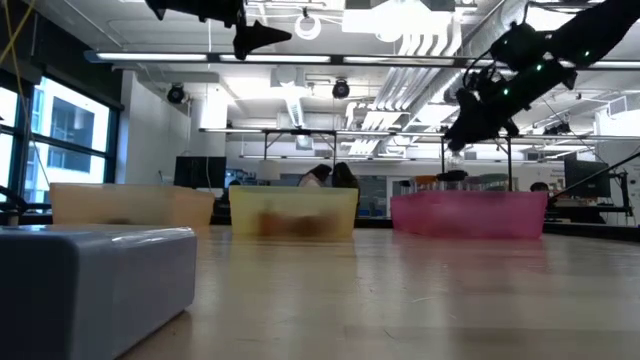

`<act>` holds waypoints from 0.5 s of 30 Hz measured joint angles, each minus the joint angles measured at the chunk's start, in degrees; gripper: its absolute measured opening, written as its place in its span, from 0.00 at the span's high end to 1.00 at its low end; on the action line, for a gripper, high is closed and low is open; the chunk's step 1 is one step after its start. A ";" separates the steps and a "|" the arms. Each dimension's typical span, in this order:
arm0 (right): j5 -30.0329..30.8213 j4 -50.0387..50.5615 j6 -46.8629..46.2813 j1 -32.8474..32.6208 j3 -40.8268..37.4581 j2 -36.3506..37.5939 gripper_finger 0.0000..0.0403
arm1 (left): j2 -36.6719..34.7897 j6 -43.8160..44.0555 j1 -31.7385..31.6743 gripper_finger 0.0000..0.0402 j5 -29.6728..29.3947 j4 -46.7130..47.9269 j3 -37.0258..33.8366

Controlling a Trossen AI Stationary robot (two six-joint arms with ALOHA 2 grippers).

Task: Pick & Place Office items
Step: Put the dark blue sand timer into the pink bin

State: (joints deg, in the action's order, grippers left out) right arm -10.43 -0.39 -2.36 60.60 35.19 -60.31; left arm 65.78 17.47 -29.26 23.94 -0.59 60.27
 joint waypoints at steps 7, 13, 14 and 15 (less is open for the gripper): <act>2.00 -3.36 -1.01 -0.07 -0.51 -5.08 0.53 | 0.00 0.02 0.00 0.14 0.04 -0.10 0.00; 2.98 -3.85 -1.03 -0.09 -0.51 -5.39 0.53 | 0.00 0.17 0.00 0.14 0.07 -0.12 0.00; 3.01 -4.30 -0.99 -0.09 -0.51 -5.39 0.53 | 0.00 0.17 0.00 0.14 0.05 -0.10 0.00; 3.01 -4.96 -0.97 -0.09 -0.51 -5.39 0.53 | 0.00 0.17 0.00 0.14 0.07 -0.10 0.00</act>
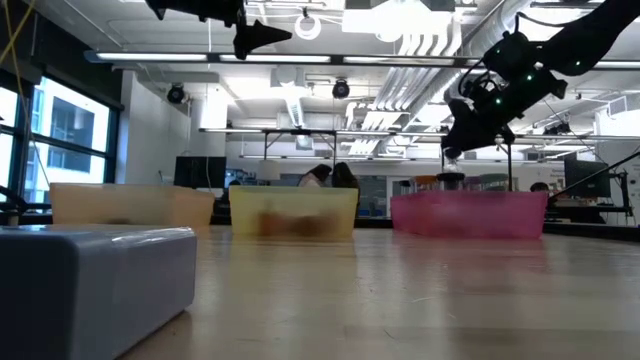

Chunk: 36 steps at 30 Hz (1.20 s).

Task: Pick & Place Office items
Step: Put the dark blue sand timer into the pink bin

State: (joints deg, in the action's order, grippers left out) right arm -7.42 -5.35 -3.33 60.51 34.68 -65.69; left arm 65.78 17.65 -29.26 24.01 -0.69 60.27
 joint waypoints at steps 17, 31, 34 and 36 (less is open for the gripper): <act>3.90 -5.54 -1.28 -0.02 0.04 -5.74 0.52 | 0.02 -0.03 0.00 0.14 0.02 0.00 -0.02; 5.11 -5.18 -1.60 -0.87 0.04 -7.50 0.52 | 0.02 -0.11 0.00 0.14 0.95 0.11 -0.02; 6.48 -5.70 -1.60 -1.66 -0.41 -7.50 0.52 | 0.04 -0.20 0.02 0.14 1.16 0.22 -0.02; 7.74 -6.37 -1.70 -2.32 -1.63 -7.50 0.52 | 0.04 -0.20 0.02 0.14 1.16 0.22 -0.02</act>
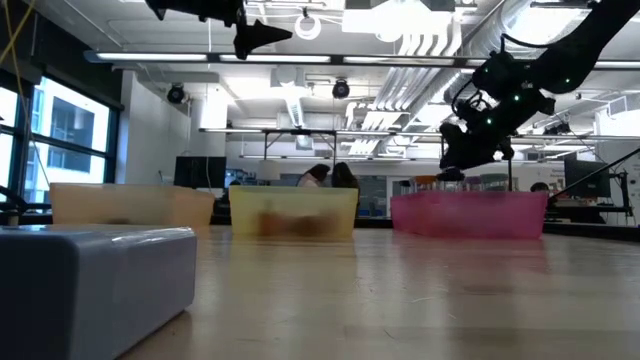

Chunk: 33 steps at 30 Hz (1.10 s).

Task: Pick & Place Office items
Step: Put the dark blue sand timer into the pink bin

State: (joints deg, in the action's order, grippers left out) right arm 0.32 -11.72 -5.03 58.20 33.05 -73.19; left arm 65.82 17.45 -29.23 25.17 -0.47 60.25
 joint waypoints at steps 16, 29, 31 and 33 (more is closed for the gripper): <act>6.15 -15.16 -2.44 -2.71 -9.79 -0.02 0.53 | 2.11 0.00 0.00 0.14 0.89 0.04 -0.04; 7.82 -20.50 -3.92 -2.71 -15.38 -0.02 0.52 | 2.67 0.20 0.00 0.14 1.76 -1.54 -0.04; 8.43 -20.81 -3.92 -2.71 -15.67 -0.11 0.52 | 2.67 0.20 0.00 0.14 1.77 -1.55 -0.04; 8.39 -21.34 -3.94 -2.71 -15.78 -0.55 0.52 | 2.69 0.18 0.00 0.14 1.79 -1.61 -0.04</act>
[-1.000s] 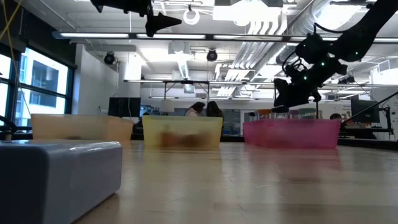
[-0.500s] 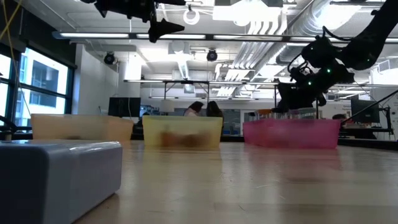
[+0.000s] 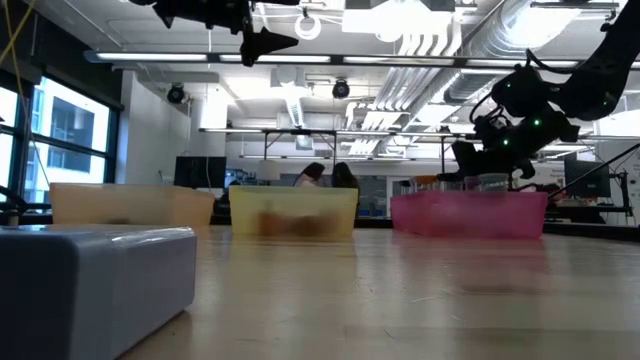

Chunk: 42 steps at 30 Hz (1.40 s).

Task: Pick & Place Office items
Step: Put the dark blue sand timer into the pink bin, then put the purple charger adapter into the yellow bin

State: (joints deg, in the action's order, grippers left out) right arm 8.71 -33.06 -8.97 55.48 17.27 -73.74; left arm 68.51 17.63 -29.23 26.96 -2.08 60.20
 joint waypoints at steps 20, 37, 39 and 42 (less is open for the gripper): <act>-5.16 -6.64 0.45 -0.14 -0.34 -3.19 0.25 | 0.00 1.41 1.04 0.14 0.17 -0.11 0.02; -8.86 -8.06 1.36 -8.00 -0.30 12.54 0.26 | -0.09 3.06 1.03 0.14 2.65 -0.62 0.09; -9.33 -8.19 -0.18 -9.75 -0.26 16.73 0.26 | -0.71 0.94 0.85 0.14 5.51 -1.63 0.09; -10.82 -7.10 -4.09 -12.26 0.31 23.48 0.26 | -2.83 -4.26 0.37 0.14 10.65 -2.54 0.09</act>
State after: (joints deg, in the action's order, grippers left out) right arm -2.11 -40.17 -13.06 43.22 17.58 -50.25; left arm 65.68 13.37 -28.87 37.61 -4.63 60.29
